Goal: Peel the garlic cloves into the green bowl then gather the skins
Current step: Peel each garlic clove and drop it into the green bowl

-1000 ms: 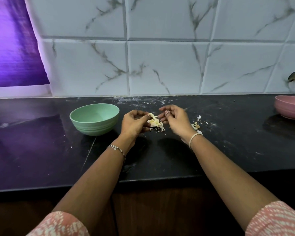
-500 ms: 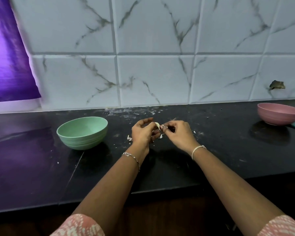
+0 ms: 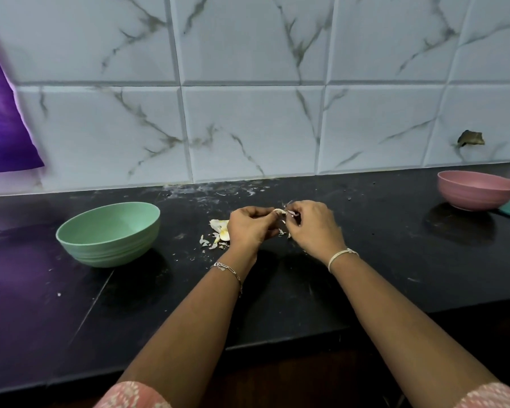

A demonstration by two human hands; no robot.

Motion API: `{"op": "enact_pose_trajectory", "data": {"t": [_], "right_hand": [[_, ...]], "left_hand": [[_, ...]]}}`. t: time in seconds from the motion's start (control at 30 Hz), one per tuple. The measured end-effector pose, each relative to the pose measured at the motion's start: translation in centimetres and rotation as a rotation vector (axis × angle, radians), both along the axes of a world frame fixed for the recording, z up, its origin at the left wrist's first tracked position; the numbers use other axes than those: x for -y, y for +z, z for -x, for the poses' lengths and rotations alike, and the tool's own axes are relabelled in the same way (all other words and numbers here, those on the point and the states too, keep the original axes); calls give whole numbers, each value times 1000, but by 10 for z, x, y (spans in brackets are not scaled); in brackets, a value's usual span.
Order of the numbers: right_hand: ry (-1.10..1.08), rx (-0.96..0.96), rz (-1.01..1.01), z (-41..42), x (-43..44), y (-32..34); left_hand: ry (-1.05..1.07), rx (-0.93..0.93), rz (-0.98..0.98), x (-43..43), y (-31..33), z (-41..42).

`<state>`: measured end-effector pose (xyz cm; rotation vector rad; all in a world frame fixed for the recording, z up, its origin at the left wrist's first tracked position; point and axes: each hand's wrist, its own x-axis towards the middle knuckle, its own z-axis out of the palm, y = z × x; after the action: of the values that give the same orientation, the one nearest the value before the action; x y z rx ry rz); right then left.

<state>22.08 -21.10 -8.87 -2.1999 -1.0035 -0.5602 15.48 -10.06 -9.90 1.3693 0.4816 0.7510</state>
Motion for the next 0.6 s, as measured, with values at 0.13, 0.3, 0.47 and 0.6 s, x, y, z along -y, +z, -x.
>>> {"op": "enact_pose_trajectory", "data": {"t": [0.13,0.3,0.47,0.6], "right_hand": [[-54,56,73,-1,-3,0],[-83,74,98,1,-1,1],[-86,78,125,3,-1,0],[-80,97,127,4,0,0]], "left_hand": [[-55,-10,-2,-1,0,1],[-80,-25,-54,-1,0,1],[-49,-75,-168,-3,0,2],[3,-130,-316,-3,1,3]]}}
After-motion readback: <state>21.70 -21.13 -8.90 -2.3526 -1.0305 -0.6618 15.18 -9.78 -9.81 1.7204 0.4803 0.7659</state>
